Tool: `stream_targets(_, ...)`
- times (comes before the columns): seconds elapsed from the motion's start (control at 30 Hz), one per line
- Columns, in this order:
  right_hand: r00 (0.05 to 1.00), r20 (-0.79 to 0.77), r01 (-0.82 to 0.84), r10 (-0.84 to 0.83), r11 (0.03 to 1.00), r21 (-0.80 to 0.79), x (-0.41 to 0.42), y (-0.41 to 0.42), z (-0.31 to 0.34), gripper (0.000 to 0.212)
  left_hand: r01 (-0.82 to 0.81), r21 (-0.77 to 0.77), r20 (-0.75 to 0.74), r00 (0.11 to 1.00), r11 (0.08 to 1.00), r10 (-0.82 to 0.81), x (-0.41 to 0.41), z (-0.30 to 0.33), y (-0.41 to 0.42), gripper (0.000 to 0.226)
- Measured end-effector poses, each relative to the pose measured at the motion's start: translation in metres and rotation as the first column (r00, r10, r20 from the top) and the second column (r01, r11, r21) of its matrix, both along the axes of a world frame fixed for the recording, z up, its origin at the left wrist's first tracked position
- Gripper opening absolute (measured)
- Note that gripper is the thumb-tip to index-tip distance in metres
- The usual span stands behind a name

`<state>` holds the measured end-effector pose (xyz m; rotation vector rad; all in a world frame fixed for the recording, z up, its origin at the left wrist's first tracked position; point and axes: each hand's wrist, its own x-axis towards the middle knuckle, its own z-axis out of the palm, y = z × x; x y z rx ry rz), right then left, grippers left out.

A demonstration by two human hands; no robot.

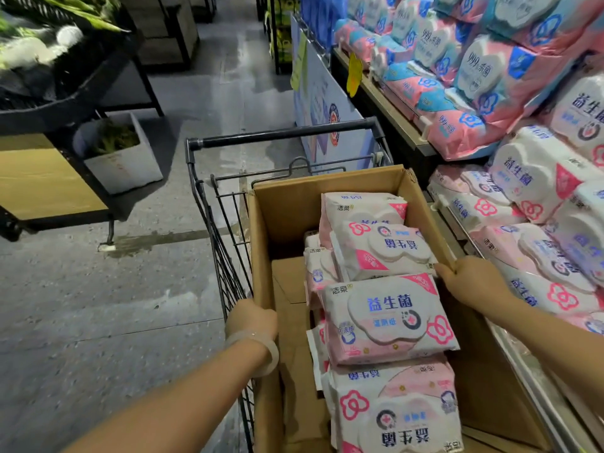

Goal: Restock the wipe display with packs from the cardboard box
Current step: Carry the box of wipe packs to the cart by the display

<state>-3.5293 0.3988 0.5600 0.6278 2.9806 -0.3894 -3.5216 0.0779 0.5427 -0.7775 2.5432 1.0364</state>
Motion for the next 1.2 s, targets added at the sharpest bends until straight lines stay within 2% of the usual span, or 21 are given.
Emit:
stream_targets(0.27,0.996,0.054,-0.064,0.067,0.997,-0.045,0.0,-0.004,-0.016,0.053,-0.057,0.004,0.031,0.998,0.998,0.057,0.015,-0.008,-0.004,0.03)
stream_targets(0.47,0.995,0.079,-0.05,0.056,0.996,-0.07,0.017,-0.006,-0.046,0.053,-0.07,-0.019,0.05,0.996,0.997,0.071,0.031,-0.026,-0.009,0.027)
stream_targets(0.8,0.978,0.205,-0.02,0.035,0.997,-0.077,0.044,0.004,-0.071,0.05,-0.066,-0.065,0.181,0.98,0.996,0.077,0.059,-0.052,0.001,0.019)
stream_targets(1.0,0.975,0.217,-0.04,0.05,0.998,-0.049,0.049,-0.004,-0.078,0.05,-0.087,-0.047,0.222,0.97,0.995,0.095,0.068,-0.062,-0.003,0.015)
stream_targets(1.2,0.974,0.221,-0.04,0.056,0.996,-0.078,0.035,-0.006,-0.091,0.048,-0.112,-0.028,0.232,0.966,0.993,0.116,0.059,-0.067,-0.003,0.029)
